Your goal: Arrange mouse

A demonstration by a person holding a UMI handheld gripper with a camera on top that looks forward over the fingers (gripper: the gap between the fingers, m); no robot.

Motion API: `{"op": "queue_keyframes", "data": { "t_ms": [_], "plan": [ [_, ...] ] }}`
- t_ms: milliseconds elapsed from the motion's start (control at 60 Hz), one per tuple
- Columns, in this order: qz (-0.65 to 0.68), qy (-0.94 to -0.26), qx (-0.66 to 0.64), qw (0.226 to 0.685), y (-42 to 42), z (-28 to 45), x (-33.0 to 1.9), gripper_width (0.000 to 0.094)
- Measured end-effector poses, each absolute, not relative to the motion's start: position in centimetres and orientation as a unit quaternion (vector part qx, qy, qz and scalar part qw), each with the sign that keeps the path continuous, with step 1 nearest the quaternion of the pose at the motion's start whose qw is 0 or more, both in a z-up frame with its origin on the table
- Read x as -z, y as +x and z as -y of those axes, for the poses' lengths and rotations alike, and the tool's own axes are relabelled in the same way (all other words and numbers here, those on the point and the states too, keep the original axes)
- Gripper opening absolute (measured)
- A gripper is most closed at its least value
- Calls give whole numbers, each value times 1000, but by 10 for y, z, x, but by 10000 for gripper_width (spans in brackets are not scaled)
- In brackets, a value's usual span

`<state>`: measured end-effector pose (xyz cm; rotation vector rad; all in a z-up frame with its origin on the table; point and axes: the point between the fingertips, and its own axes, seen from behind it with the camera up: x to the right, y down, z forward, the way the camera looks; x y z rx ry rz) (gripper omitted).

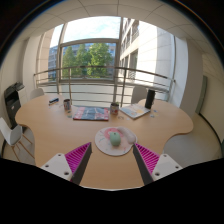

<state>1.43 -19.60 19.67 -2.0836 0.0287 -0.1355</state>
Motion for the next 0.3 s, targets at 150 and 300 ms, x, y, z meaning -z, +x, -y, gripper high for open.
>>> {"op": "queue_keyframes", "data": {
  "t_ms": [150, 300],
  "plan": [
    [-14, -869, 48, 492, 0, 247, -193, 849],
    [-11, -870, 55, 489, -2, 268, -194, 849]
  ]
}}
